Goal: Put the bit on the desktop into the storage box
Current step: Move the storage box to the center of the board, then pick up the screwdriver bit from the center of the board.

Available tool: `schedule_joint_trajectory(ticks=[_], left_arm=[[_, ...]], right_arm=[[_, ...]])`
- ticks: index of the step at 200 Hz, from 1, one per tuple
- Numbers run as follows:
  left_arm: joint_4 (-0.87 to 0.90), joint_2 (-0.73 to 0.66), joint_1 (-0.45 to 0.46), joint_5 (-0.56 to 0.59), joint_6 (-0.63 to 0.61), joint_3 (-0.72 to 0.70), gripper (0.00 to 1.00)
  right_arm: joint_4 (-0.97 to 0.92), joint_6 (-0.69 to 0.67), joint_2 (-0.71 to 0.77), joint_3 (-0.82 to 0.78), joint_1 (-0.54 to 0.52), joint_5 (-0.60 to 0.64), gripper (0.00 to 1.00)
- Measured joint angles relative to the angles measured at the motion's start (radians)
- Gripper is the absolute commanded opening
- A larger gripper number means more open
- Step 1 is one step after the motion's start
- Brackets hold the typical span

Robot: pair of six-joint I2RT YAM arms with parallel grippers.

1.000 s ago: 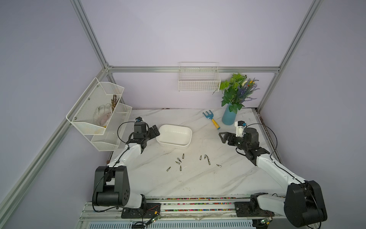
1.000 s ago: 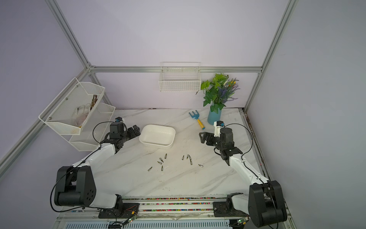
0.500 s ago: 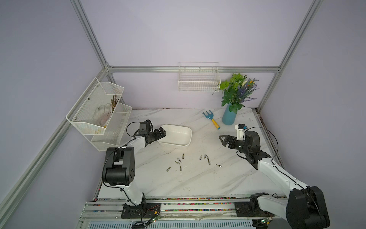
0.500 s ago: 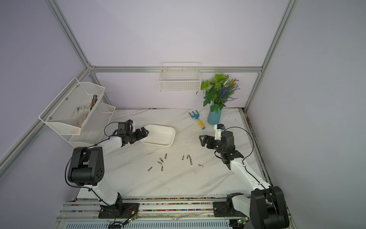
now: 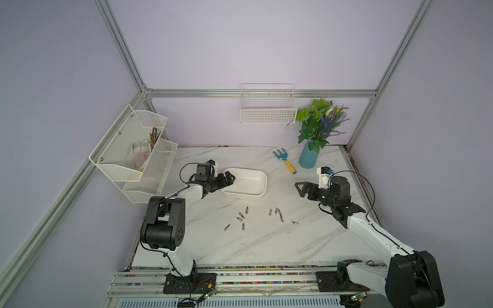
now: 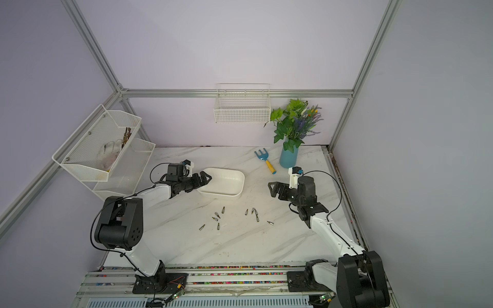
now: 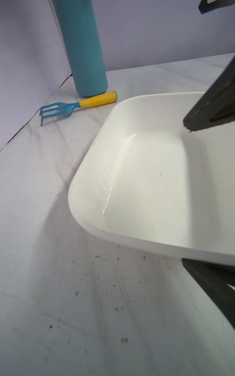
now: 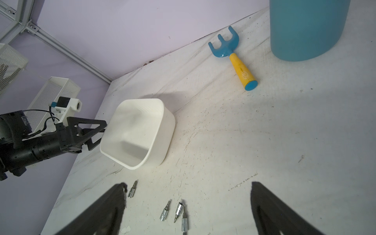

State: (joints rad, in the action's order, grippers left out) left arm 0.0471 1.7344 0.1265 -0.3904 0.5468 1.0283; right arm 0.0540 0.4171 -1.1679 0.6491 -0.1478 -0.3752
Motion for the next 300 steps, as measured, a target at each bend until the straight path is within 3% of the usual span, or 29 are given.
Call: schedule_joint_trajectory(ticks=[93,169,255,300], left_arm=[[-0.018,-0.01,0.145,0.013,0.048,0.0,1.0],[-0.038,-0.047,0.196,0.041,0.09,-0.023,1.0],[0.084,-0.33,0.197,0.166,0.086,-0.131,1.0],[0.13,-0.463,0.197,0.202,0.057,-0.204,1.0]], right_arm=[[-0.007,-0.004,0.027,0.0,0.0,0.032,1.0],[-0.07,-0.022,0.018,0.016,-0.006,0.072,1.0],[-0.267,-0.016,-0.121,0.124,-0.097,0.083,0.99],[-0.489,-0.001,-0.198,0.251,-0.227,0.246,0.97]])
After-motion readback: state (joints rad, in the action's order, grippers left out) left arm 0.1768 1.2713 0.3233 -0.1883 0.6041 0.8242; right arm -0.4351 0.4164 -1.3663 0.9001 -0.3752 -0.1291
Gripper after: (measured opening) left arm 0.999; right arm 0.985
